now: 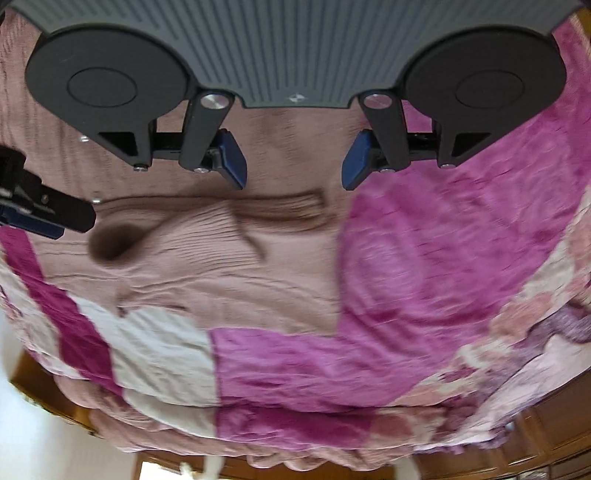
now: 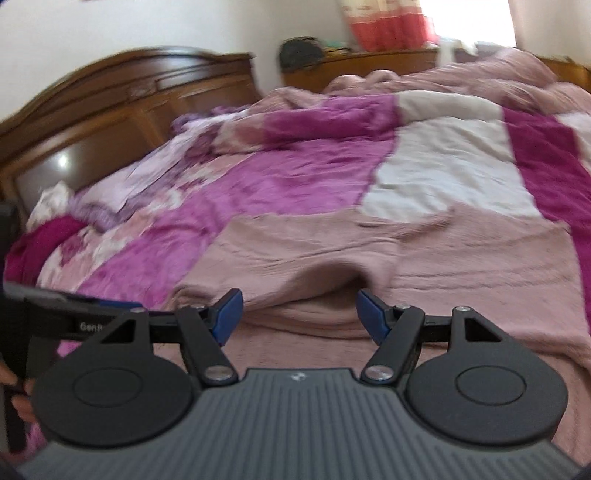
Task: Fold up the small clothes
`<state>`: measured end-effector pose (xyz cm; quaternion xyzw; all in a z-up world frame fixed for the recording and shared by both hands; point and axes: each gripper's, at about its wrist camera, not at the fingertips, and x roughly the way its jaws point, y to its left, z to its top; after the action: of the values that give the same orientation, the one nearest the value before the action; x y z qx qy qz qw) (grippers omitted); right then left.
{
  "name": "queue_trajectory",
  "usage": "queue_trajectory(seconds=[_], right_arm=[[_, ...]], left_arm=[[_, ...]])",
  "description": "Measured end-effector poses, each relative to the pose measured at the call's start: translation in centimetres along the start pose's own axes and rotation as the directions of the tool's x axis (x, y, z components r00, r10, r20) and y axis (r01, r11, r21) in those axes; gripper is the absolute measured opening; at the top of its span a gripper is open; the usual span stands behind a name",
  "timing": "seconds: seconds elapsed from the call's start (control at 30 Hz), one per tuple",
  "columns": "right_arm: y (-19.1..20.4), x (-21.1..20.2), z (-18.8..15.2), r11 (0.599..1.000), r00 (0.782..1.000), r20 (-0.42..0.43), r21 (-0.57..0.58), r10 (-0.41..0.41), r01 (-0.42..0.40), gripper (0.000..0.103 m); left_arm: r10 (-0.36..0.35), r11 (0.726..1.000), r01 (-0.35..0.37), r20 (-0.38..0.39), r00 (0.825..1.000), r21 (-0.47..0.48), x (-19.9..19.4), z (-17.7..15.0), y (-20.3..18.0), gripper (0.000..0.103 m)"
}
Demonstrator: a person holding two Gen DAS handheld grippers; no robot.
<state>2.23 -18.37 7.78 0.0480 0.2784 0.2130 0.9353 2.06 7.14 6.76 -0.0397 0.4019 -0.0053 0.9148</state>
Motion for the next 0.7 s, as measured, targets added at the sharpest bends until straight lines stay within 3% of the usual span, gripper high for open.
queue_trajectory(seconds=[0.23,0.67,0.7], right_arm=[[3.8,2.7,0.5,0.979,0.998,-0.033,-0.191,0.059,-0.065,0.07],[7.1,6.7,-0.5,0.916,0.989,-0.131,-0.384,0.072,-0.118,0.068],[7.2,7.0,-0.6,0.913,0.988,-0.138,-0.39,0.07,-0.12,0.062]], left_arm=[[0.063,0.997,-0.063,0.005,0.998,-0.045,-0.7,-0.9,2.9,0.065],[0.05,0.994,-0.05,-0.002,0.999,-0.099,-0.5,-1.9,4.6,0.065],[0.049,0.994,-0.049,-0.001,0.999,-0.099,-0.5,-1.9,4.6,0.065]])
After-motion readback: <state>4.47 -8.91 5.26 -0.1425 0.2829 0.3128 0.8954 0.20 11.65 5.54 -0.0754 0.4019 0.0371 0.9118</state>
